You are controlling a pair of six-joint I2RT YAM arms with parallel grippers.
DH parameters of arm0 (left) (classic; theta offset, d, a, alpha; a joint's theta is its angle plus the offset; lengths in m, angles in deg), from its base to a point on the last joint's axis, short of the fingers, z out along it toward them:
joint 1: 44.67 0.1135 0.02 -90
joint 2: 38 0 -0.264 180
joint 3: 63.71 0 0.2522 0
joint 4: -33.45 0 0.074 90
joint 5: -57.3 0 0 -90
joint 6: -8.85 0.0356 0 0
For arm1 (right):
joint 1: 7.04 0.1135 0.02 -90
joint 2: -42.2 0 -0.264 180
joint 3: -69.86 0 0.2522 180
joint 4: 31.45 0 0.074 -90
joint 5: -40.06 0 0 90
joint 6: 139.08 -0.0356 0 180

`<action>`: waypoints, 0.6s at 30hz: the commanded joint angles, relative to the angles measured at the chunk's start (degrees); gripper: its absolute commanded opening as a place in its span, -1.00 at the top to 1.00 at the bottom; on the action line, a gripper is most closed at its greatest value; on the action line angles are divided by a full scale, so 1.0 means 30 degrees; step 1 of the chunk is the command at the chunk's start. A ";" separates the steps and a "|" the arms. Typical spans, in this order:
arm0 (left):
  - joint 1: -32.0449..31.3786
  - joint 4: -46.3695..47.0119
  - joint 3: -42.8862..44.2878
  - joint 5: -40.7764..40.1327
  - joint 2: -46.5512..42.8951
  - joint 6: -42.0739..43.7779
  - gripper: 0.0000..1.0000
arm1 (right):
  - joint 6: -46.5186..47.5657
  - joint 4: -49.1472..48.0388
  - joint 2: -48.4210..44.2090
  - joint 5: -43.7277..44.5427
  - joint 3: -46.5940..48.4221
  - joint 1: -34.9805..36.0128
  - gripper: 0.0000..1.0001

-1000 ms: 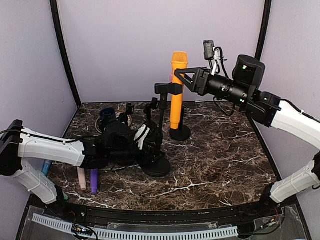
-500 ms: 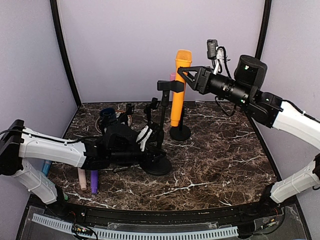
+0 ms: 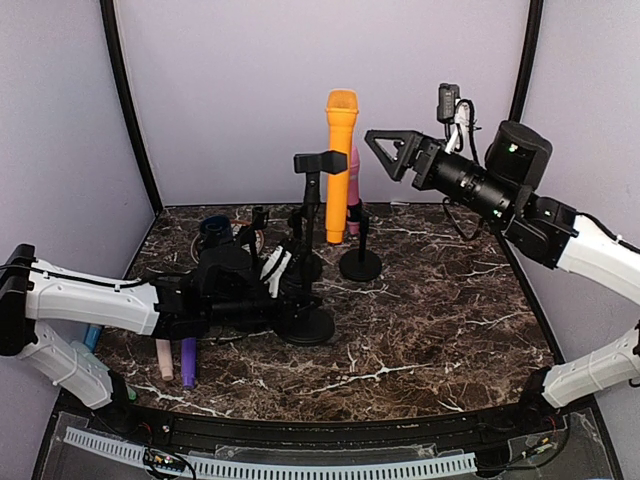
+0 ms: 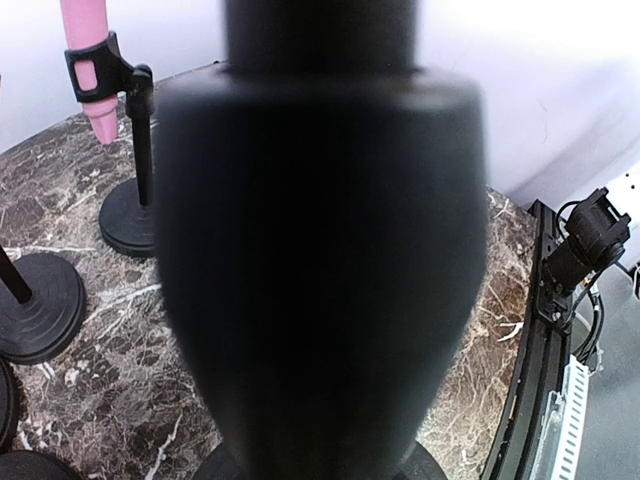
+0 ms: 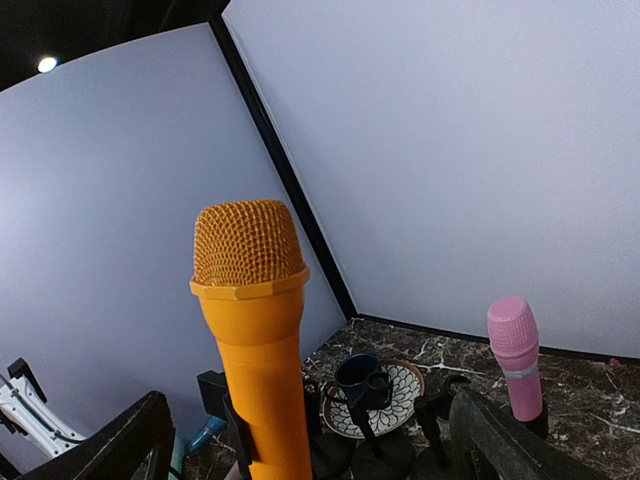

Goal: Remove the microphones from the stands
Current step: Pass from the right arm to the left

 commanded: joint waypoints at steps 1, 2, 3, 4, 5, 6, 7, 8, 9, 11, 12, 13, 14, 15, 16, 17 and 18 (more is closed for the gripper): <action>0.0036 0.1944 0.0469 -0.0878 -0.1527 -0.0038 1.00 | -0.0466 -0.1080 -0.0843 0.0529 -0.1333 0.0080 -0.95; 0.0037 0.2018 0.0521 -0.1084 -0.1559 -0.0037 1.00 | -0.0685 -0.1184 -0.0890 0.0437 -0.1693 0.0076 -0.93; 0.0038 0.2036 0.0655 -0.1128 -0.1589 -0.0058 1.00 | -0.1020 -0.1325 -0.0939 0.0345 -0.2093 0.0102 -0.90; 0.0038 0.2063 0.0731 -0.1161 -0.1619 -0.0062 1.00 | -0.1625 -0.1614 -0.0979 0.0220 -0.2571 0.0101 -0.87; 0.0038 0.2073 0.0875 -0.1167 -0.1655 -0.0086 1.00 | -0.2002 -0.1961 -0.1020 -0.0144 -0.3082 0.0108 -0.84; 0.0038 0.2116 0.0944 -0.1119 -0.1666 -0.0105 1.00 | -0.2367 -0.2367 -0.1018 -0.0365 -0.3519 0.0120 -0.81; 0.0023 0.2158 0.1053 -0.0983 -0.1697 -0.0134 1.00 | -0.2783 -0.2780 -0.1018 -0.1074 -0.4050 0.0169 -0.79; 0.0034 0.2204 0.1091 -0.0931 -0.1716 -0.0158 1.00 | -0.3132 -0.3235 -0.0992 -0.1671 -0.4566 0.0238 -0.77; 0.0036 0.2237 0.1141 -0.0782 -0.1738 -0.0242 1.00 | -0.3505 -0.3808 -0.0982 -0.2083 -0.5067 0.0353 -0.76; 0.0038 0.2351 0.1141 -0.0699 -0.1876 -0.0432 1.00 | -0.4172 -0.5009 -0.0963 -0.2743 -0.6061 0.0622 -0.76; 0.0038 0.2392 0.1120 -0.0701 -0.1938 -0.0498 1.00 | -0.4418 -0.5652 -0.0870 -0.2971 -0.6477 0.0807 -0.76; 0.0038 0.2460 0.1068 -0.0381 -0.2079 -0.0642 1.00 | -0.4552 -0.5919 -0.0732 -0.3190 -0.6741 0.0984 -0.76; 0.0038 0.2491 0.1033 -0.0146 -0.2239 -0.0705 1.00 | -0.4605 -0.6019 -0.0575 -0.3353 -0.6880 0.1200 -0.75; 0.0053 0.2536 0.1022 0.0132 -0.2310 -0.0811 1.00 | -0.4575 -0.6027 -0.0289 -0.3553 -0.6894 0.1443 -0.73; 0.0064 0.2529 0.1051 0.0285 -0.2422 -0.0867 1.00 | -0.4513 -0.5985 0.0007 -0.3721 -0.6848 0.1638 -0.70; 0.0066 0.2472 0.1075 0.0591 -0.2474 -0.0891 1.00 | -0.4443 -0.5932 0.0312 -0.3866 -0.6744 0.1875 -0.66; 0.0067 0.2438 0.1115 0.0750 -0.2572 -0.0946 1.00 | -0.4375 -0.5918 0.0635 -0.3994 -0.6613 0.2084 -0.62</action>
